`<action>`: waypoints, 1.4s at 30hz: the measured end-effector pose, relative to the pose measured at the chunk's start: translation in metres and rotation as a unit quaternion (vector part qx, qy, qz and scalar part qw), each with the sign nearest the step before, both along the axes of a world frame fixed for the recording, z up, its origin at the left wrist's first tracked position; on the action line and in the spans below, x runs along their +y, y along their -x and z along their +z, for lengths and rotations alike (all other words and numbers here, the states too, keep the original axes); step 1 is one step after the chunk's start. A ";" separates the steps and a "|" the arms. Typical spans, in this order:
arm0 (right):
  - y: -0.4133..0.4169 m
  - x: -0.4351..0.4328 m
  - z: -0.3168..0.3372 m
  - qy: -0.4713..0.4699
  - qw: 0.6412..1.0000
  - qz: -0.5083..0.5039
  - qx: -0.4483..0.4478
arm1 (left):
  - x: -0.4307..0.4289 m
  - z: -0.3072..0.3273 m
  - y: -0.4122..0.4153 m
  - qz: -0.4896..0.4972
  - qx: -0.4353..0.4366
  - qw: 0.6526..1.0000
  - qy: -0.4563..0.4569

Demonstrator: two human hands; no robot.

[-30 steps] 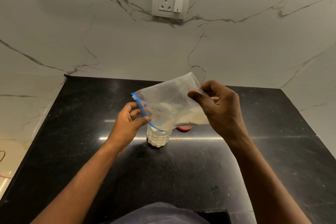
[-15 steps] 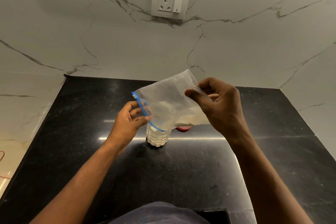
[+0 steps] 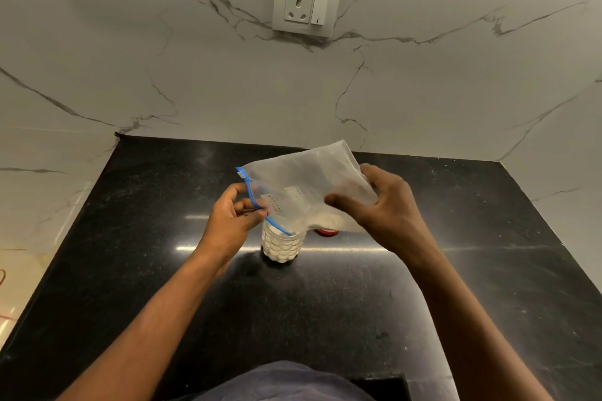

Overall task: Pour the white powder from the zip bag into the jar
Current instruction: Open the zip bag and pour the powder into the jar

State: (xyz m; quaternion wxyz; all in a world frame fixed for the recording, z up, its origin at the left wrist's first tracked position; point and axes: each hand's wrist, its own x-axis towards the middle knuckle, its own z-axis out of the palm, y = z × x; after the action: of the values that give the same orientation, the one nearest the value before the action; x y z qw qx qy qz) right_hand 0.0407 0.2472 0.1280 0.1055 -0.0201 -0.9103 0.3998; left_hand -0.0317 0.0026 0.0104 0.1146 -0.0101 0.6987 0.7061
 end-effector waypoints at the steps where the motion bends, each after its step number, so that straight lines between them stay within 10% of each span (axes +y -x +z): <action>1: -0.003 0.004 -0.003 0.003 1.000 0.003 -0.022 | 0.001 0.000 0.000 0.000 0.001 1.000 0.000; 6: -0.018 0.021 -0.015 0.032 0.993 0.015 -0.112 | 0.001 0.001 0.001 -0.002 0.000 1.000 -0.005; 16: -0.026 0.019 -0.020 0.069 0.995 -0.053 0.055 | 0.001 0.001 0.003 0.000 -0.001 1.000 0.010; 42: -0.027 -0.011 -0.029 0.343 0.928 -0.096 0.108 | 0.002 0.000 0.007 0.037 -0.030 0.999 0.019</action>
State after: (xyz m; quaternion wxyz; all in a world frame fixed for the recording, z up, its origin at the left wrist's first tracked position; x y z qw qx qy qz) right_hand 0.0679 0.2358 0.0986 0.2273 -0.0990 -0.6942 0.6757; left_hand -0.0383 0.0041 0.0109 0.1091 -0.0590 0.7074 0.6958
